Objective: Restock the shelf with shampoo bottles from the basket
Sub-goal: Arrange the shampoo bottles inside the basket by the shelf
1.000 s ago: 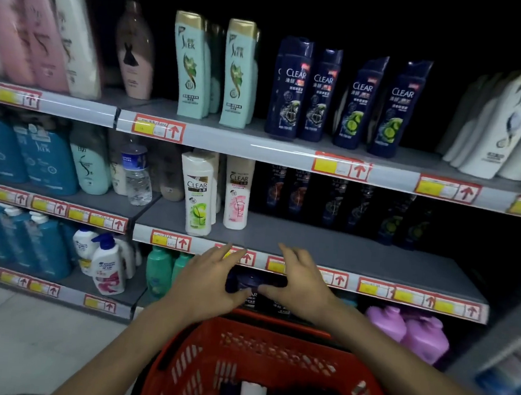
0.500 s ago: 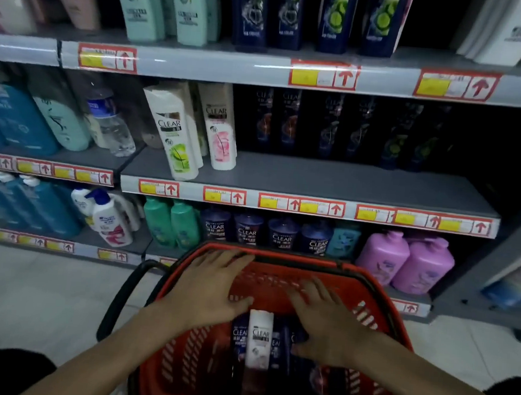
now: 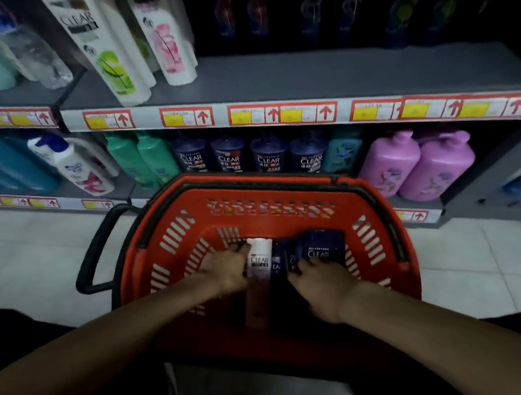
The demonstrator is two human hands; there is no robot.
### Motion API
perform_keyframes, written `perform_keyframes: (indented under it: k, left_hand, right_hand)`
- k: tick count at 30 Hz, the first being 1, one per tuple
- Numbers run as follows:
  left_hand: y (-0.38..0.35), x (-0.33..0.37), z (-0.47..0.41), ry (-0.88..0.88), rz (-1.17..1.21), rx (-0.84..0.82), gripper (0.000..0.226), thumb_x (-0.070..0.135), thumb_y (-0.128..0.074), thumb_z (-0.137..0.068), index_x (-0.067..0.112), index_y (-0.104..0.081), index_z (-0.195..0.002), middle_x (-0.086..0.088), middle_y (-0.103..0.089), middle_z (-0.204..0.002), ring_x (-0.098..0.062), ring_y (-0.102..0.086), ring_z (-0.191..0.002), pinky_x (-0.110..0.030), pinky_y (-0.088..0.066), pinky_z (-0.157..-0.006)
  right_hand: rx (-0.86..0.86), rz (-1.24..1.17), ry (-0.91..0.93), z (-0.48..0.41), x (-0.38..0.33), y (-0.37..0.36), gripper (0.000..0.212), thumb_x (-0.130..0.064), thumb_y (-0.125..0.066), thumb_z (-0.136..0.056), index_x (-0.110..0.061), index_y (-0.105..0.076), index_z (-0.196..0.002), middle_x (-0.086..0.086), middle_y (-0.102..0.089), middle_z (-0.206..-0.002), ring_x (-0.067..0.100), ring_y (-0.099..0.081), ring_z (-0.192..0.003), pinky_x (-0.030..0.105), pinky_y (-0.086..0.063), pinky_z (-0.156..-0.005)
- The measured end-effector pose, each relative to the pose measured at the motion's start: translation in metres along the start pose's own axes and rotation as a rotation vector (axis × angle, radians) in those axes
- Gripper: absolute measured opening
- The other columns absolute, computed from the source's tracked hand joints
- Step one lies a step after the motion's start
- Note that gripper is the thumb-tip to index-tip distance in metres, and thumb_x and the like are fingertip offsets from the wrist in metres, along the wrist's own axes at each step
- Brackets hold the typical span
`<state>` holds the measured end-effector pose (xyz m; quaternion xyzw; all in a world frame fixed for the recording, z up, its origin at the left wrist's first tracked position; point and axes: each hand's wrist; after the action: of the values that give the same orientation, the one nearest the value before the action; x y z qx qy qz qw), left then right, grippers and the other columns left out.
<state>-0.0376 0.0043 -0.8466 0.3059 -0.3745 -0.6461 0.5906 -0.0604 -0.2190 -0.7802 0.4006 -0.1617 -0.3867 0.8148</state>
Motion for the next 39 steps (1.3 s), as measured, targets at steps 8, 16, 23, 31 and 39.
perform_keyframes:
  k: [8,16,23,31,39]
  left_hand:
    - [-0.039,0.024,-0.048,0.273,0.382,-0.025,0.095,0.078,-0.056,-0.077,0.011,-0.032,-0.141,-0.014,-0.062,-0.13,-0.034,-0.062,-0.117,-0.044,-0.051,-0.097]
    - [-0.048,0.04,-0.062,0.537,0.668,0.036,0.093,0.068,-0.077,-0.069,0.008,-0.045,-0.133,-0.011,-0.063,-0.128,-0.03,-0.063,-0.114,-0.029,-0.042,-0.077]
    - [-0.046,0.028,-0.061,0.583,0.814,-0.02,0.065,0.068,-0.083,-0.049,0.014,-0.073,-0.085,-0.001,-0.076,-0.083,-0.018,-0.071,-0.075,-0.028,-0.057,-0.066]
    - [-0.027,0.007,-0.033,0.508,0.969,0.06,0.067,0.037,-0.096,-0.058,0.01,-0.067,-0.112,0.002,-0.073,-0.11,-0.017,-0.068,-0.098,-0.026,-0.054,-0.084]
    - [0.044,-0.026,0.033,0.197,1.089,0.184,0.065,0.036,-0.099,-0.048,0.029,-0.07,-0.107,0.009,-0.078,-0.097,-0.011,-0.074,-0.094,-0.037,-0.06,-0.088]
  right_hand:
    - [0.03,0.05,-0.014,-0.01,0.008,0.003,0.041,-0.011,-0.05,-0.101,-0.011,-0.046,-0.142,0.017,-0.049,-0.14,0.038,-0.049,-0.129,0.047,-0.048,-0.103]
    - [-0.034,0.052,-0.016,-0.016,0.01,-0.004,0.041,-0.015,-0.051,-0.103,-0.012,-0.049,-0.144,0.018,-0.044,-0.146,0.039,-0.042,-0.136,0.049,-0.045,-0.105]
    - [-0.036,0.041,-0.025,-0.012,0.01,0.0,0.04,-0.012,-0.053,-0.101,-0.013,-0.051,-0.141,0.016,-0.044,-0.146,0.036,-0.042,-0.136,0.048,-0.044,-0.105]
    - [-0.046,0.053,-0.012,-0.006,0.006,0.005,0.041,-0.013,-0.06,-0.097,-0.015,-0.053,-0.138,0.014,-0.048,-0.139,0.034,-0.047,-0.129,0.046,-0.046,-0.103]
    - [0.005,-0.035,-0.016,-0.005,0.001,0.045,0.047,-0.027,-0.065,-0.094,-0.016,-0.051,-0.138,0.012,-0.049,-0.132,0.033,-0.049,-0.124,0.041,-0.047,-0.099]
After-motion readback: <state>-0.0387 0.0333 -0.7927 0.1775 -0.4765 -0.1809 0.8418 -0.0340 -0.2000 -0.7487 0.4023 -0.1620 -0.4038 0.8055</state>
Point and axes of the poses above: each hand's wrist, its own z-axis away from the middle knuckle, its own y-axis out of the back of the hand, x = y × z
